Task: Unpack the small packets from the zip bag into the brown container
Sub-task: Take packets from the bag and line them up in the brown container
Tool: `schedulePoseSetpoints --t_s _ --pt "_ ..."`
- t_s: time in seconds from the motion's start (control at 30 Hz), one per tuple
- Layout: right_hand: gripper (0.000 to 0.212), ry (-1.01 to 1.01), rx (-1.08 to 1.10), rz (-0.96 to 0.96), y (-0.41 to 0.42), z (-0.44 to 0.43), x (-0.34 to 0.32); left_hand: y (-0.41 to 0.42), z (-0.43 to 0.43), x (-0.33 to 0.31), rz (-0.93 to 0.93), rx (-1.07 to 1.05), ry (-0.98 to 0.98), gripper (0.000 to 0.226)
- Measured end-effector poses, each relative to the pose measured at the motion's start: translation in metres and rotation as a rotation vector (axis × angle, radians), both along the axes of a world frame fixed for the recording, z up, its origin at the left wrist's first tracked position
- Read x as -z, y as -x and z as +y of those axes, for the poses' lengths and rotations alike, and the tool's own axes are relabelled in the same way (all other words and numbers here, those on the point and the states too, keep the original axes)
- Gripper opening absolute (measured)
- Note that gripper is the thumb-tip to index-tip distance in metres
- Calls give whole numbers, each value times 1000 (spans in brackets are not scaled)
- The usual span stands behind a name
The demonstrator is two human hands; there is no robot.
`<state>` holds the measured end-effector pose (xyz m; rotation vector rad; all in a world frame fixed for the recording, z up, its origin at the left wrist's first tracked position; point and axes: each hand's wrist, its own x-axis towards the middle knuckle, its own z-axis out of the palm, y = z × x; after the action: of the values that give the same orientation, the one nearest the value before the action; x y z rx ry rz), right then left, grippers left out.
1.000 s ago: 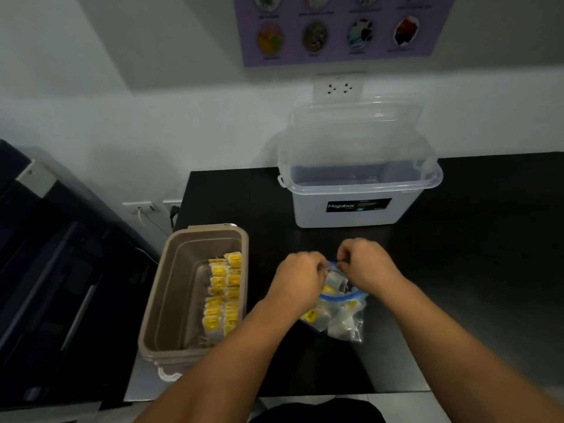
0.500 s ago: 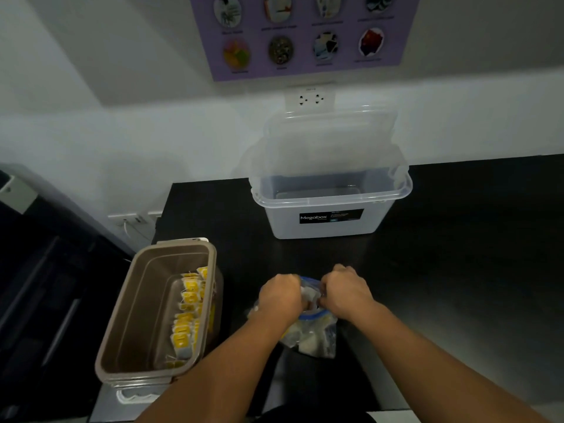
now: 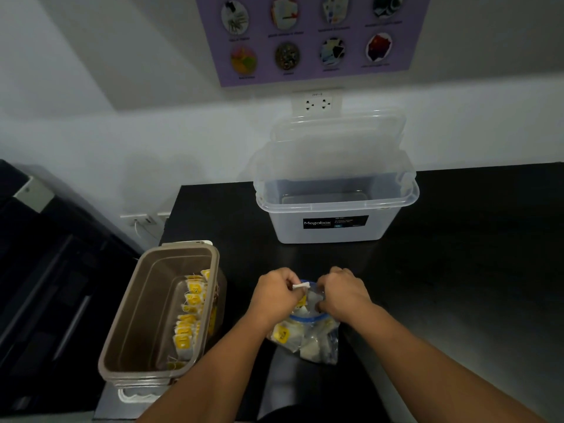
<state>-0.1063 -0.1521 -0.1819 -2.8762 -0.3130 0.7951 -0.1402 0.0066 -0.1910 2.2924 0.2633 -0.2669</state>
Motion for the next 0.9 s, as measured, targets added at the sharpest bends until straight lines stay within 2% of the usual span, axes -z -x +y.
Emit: schedulePoseSetpoints --t_s 0.2,0.33,0.43,0.5,0.63,0.8,0.9 --pt "50 -24 -30 44 -1 6 0 0 3 -6 1 -60 144 14" --pt "56 3 -60 74 1 9 1 -1 5 -7 -11 -45 100 16" --pt "41 -18 -50 50 0 8 2 -3 7 -10 -58 -49 -3 17" --pt "34 -47 -32 33 -1 7 0 -3 8 -13 -90 -40 -3 13" --pt "12 -157 41 54 -4 3 -5 -2 12 -16 -117 8 120 12" --pt "19 -350 197 40 -9 -7 -6 -1 10 -24 -45 -60 389 11" --pt "32 -485 271 50 -11 -11 -4 -2 8 -30 5 -124 513 11"
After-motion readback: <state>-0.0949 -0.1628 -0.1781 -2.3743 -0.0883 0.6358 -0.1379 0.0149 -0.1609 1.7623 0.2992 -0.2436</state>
